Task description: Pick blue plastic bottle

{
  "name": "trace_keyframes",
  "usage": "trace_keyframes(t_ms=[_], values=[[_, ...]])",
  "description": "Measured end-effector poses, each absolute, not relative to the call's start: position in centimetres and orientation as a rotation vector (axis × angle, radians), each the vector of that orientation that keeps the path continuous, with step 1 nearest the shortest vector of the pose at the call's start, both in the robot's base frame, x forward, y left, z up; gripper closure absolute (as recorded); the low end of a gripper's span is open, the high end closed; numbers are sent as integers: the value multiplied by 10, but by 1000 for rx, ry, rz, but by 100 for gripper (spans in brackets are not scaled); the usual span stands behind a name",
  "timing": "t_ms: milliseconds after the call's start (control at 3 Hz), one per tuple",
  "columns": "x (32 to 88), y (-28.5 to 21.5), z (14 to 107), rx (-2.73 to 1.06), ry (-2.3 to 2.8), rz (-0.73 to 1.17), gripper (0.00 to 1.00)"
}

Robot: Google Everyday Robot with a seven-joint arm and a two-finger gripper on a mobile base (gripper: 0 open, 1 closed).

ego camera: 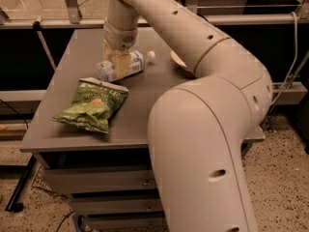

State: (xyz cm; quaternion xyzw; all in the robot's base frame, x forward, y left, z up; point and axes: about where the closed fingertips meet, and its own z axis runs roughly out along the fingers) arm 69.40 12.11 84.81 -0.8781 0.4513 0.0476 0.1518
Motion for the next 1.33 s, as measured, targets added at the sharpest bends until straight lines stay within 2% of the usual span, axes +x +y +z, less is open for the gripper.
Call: trace_keyframes(t_ms=[333,667,1333], values=[[695,123,848,-2514,1294,132,100],[695,122,851,-2512,1293,119,100],[676,117,923,-2472,1282,-155,100]])
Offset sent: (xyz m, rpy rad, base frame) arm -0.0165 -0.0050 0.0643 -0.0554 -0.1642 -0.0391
